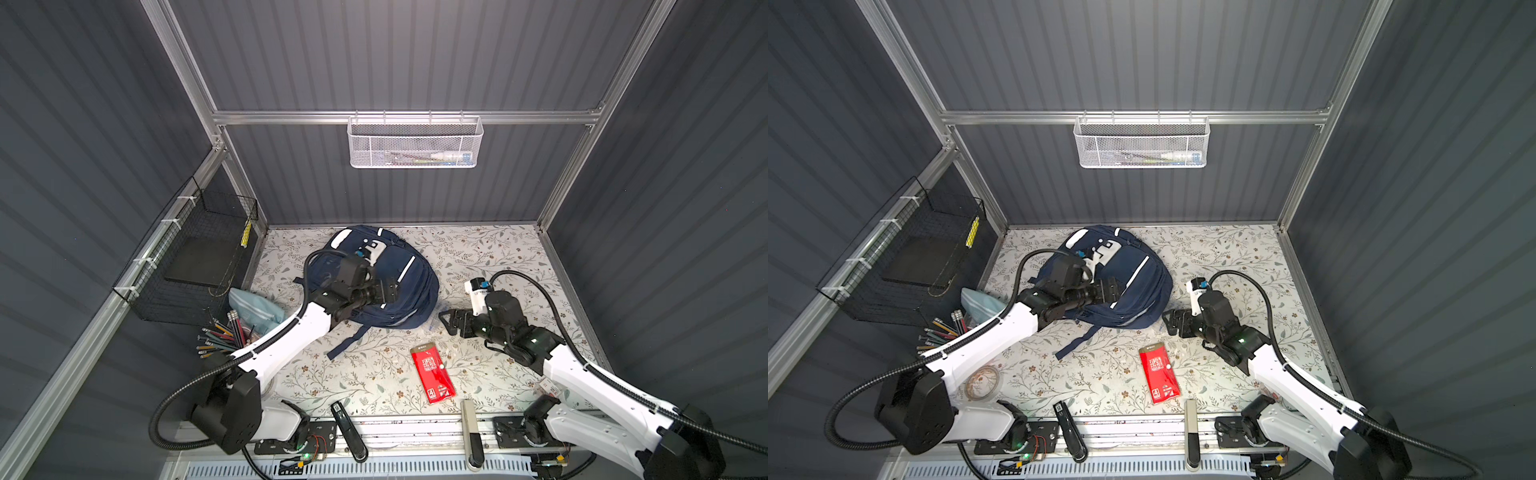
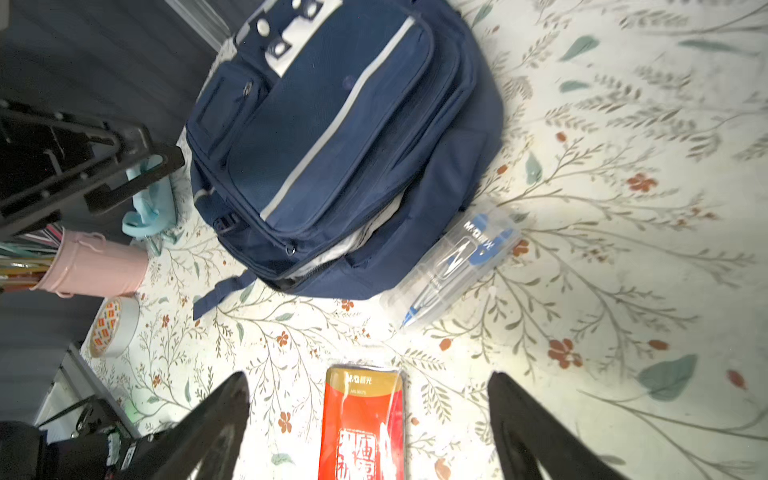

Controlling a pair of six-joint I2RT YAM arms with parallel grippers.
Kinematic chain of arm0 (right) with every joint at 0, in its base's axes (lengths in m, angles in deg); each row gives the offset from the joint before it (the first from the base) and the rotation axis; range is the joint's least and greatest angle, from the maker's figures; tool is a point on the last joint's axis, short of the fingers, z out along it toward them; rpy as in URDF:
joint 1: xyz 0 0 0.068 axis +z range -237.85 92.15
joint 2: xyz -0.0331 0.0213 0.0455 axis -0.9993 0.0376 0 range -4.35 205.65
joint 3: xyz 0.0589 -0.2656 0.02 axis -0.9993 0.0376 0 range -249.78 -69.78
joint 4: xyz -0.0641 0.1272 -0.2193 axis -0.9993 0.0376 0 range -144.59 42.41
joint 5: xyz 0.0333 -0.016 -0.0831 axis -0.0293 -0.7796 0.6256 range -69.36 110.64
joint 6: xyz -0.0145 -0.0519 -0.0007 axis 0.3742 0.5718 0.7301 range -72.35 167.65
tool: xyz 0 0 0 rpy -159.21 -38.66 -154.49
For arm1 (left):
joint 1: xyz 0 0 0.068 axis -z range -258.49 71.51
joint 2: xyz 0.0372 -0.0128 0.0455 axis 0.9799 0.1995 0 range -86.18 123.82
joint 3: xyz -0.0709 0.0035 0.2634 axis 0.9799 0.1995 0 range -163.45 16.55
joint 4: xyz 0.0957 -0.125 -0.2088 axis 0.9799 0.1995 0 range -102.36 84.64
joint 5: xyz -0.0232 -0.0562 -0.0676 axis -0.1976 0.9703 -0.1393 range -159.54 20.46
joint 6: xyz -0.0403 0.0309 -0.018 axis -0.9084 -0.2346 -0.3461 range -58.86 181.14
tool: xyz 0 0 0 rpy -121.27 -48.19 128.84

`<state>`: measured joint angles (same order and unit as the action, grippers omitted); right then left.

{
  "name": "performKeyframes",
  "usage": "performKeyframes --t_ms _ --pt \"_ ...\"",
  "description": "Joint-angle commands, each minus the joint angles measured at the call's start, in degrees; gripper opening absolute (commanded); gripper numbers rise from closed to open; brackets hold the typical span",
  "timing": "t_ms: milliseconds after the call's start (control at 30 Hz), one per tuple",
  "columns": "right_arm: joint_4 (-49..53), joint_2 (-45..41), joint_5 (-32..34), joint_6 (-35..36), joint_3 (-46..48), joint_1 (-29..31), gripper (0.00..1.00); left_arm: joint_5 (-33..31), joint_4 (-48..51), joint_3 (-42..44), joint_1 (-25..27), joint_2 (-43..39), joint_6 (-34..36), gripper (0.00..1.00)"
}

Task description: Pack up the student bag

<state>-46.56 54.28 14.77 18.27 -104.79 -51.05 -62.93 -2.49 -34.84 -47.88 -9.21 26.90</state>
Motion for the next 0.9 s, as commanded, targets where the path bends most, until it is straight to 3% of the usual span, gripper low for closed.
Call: performKeyframes --t_ms 0,167,333,433,633,700,800,867 --pt "-2.36 3.47 1.51 -0.73 -1.98 4.99 0.89 1.45 -2.85 8.67 -3.08 -2.7 -9.27 1.0" --pt "-4.91 15.5 5.76 -2.14 -7.47 13.71 0.87 -8.32 -4.06 16.33 -4.62 -8.74 -13.61 0.84" --pt "-7.91 26.43 4.89 -1.79 -14.69 20.33 0.85 -13.7 -6.67 19.11 -6.18 -9.19 -14.83 0.84" --pt "-9.15 31.95 3.01 -1.75 -18.83 23.01 0.84 -18.28 -7.15 18.79 -7.47 -6.78 -11.73 0.85" --pt "-11.62 37.39 0.23 -2.1 -21.73 24.28 0.83 -11.0 -15.59 18.27 -11.98 3.61 -9.25 0.75" --pt "-11.85 38.08 0.2 -2.05 -22.02 24.24 0.82 -10.49 -16.63 17.95 -11.89 4.3 -8.5 0.62" --pt "-13.4 39.79 0.16 -1.83 -22.19 24.24 0.79 -8.08 -16.34 16.06 -11.89 6.83 -7.26 0.25" --pt "-13.66 41.85 0.28 -1.03 -23.17 24.28 0.77 -5.46 -16.79 15.2 -11.64 8.52 -7.5 0.08"
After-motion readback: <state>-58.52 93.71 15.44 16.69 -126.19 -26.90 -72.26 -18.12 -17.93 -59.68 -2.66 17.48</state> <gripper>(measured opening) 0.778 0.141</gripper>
